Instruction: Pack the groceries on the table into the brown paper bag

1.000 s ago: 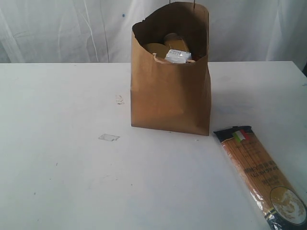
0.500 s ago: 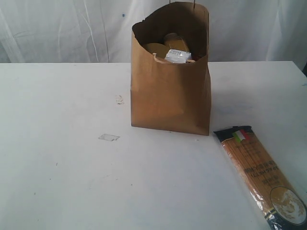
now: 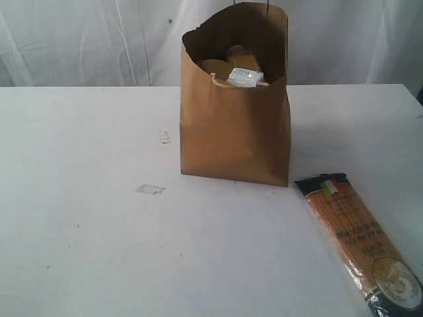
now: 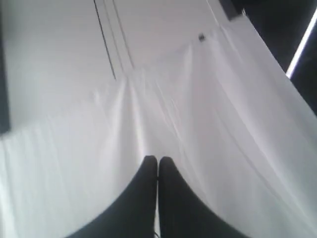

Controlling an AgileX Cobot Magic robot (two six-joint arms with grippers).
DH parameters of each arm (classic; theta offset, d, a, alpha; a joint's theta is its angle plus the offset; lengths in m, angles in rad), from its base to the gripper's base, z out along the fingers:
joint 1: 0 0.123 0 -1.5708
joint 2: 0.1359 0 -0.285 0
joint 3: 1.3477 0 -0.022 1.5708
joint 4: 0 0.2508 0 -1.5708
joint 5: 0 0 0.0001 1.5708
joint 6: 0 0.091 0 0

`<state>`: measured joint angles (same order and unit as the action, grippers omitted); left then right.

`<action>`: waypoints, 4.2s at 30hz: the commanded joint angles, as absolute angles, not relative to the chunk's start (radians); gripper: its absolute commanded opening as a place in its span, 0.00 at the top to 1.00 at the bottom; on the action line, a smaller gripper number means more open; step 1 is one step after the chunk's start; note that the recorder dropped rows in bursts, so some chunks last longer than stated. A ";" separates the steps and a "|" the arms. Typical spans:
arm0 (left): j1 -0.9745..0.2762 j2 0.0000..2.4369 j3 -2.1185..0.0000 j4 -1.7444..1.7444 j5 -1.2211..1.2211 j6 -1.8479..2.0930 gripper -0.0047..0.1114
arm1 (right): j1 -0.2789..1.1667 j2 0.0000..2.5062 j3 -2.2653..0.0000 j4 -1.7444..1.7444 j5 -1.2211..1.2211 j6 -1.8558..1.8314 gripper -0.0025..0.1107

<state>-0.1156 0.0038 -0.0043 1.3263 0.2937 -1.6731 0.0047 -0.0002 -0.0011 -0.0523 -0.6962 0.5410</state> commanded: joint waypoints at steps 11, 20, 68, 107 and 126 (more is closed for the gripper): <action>-0.113 0.000 0.000 1.277 0.280 -1.641 0.96 | 0.000 0.250 -0.563 -1.195 -0.524 0.875 0.98; -0.113 0.000 0.000 1.277 0.233 -1.645 0.96 | 0.000 0.840 -0.520 -1.493 0.447 1.429 0.98; -0.113 0.000 0.000 1.277 0.231 -1.641 0.96 | 0.264 1.745 -0.943 -0.154 0.551 0.106 0.20; -0.113 0.000 0.000 1.277 0.230 -1.641 0.96 | 0.210 1.481 -0.802 -0.064 0.309 0.007 0.98; -0.113 0.000 0.000 1.277 0.232 -1.641 0.96 | 0.208 0.655 -0.829 -0.108 0.447 0.000 0.98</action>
<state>-0.1156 0.0038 -0.0035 1.2696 0.2320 -1.6414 0.2089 0.7401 -0.7951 -0.1105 0.5227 0.0076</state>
